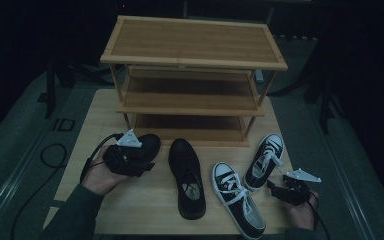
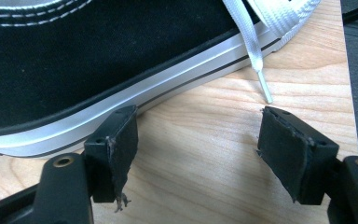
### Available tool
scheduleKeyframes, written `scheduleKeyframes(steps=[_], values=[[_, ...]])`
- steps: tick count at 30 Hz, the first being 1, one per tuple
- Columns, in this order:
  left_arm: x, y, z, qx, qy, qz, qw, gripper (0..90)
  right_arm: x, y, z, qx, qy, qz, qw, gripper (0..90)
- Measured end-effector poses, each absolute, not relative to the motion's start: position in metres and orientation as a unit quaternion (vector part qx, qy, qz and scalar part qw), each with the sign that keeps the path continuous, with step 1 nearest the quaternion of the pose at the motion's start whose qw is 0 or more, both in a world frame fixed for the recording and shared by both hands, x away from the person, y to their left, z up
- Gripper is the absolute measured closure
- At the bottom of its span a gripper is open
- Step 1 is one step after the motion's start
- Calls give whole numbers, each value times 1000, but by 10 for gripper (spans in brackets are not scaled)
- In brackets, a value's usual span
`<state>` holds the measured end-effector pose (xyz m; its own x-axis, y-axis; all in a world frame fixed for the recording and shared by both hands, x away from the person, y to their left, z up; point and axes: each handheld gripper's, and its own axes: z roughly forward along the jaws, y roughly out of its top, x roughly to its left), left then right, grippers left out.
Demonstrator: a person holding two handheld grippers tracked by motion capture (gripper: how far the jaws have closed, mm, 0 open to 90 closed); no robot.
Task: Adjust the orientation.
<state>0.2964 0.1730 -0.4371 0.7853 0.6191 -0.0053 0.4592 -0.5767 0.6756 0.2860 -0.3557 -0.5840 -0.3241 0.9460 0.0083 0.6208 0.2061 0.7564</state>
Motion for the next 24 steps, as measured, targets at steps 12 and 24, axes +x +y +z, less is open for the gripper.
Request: scheduleKeyframes(steps=[12,24], values=[[298,151,-444,887,292,102,343,404,286,-356,-584,530,739,341,238,282],[299,130,-449,892,281,93,343,395,286,-356,-584,529,739,341,239,282]])
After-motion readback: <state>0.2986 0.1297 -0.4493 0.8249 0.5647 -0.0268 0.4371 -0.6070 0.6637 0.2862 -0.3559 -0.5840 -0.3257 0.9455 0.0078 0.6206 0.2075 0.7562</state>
